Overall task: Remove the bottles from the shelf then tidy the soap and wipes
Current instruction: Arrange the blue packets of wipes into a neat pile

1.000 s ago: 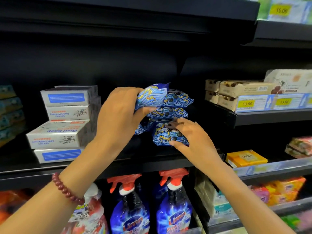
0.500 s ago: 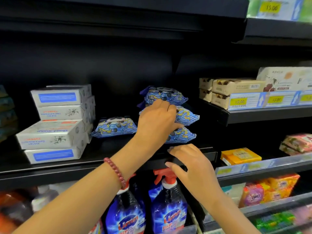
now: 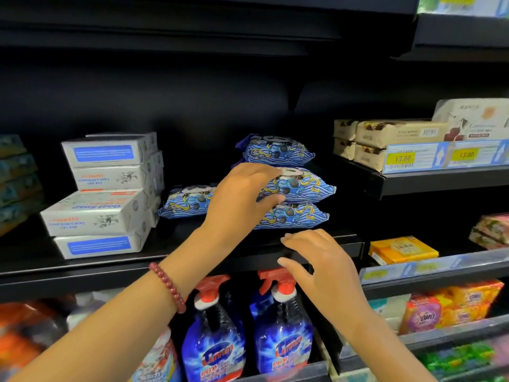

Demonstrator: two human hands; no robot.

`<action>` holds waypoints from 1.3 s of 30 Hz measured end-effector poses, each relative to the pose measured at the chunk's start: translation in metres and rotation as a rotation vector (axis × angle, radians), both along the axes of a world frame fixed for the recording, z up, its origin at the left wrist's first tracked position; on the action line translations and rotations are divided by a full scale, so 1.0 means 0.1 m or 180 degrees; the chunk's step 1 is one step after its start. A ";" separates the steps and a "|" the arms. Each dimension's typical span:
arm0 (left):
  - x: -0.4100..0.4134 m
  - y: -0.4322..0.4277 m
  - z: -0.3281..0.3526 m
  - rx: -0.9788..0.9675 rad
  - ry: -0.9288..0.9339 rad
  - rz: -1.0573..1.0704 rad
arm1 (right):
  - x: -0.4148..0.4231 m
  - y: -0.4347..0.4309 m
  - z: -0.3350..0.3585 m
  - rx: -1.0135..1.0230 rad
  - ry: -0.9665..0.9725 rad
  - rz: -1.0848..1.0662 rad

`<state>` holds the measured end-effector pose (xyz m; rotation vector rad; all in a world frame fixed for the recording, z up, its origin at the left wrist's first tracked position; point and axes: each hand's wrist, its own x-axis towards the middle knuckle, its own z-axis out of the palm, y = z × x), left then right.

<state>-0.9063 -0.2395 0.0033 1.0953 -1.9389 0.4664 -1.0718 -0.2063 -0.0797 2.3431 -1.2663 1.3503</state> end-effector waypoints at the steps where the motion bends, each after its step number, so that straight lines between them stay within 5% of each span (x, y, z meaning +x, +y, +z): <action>1: 0.01 0.00 0.00 0.0060 0.0009 -0.0060 | 0.00 0.00 0.01 -0.0003 -0.0003 0.0011; 9: 0.51 0.25 -0.11 0.0361 0.0434 0.0191 | -0.01 -0.02 0.03 0.0005 0.0003 0.0044; 15: 0.85 0.14 -0.21 0.1124 -0.0410 0.1096 | -0.01 -0.04 0.03 0.0100 -0.0021 0.0091; 24: 0.86 0.48 -0.19 0.0785 -0.0700 0.1000 | 0.00 -0.02 0.01 0.0047 -0.0078 0.0115; 28: 0.87 0.64 -0.16 0.0572 -0.0342 0.0657 | 0.01 -0.01 0.02 0.0059 -0.0061 0.0118; 34: 0.87 0.51 -0.13 0.1299 -0.0257 0.0854 | 0.00 -0.01 0.02 0.0117 -0.0083 0.0134; 39: 0.84 0.51 -0.14 0.1302 -0.0385 0.1098 | 0.00 -0.02 0.00 0.0062 -0.0074 0.0107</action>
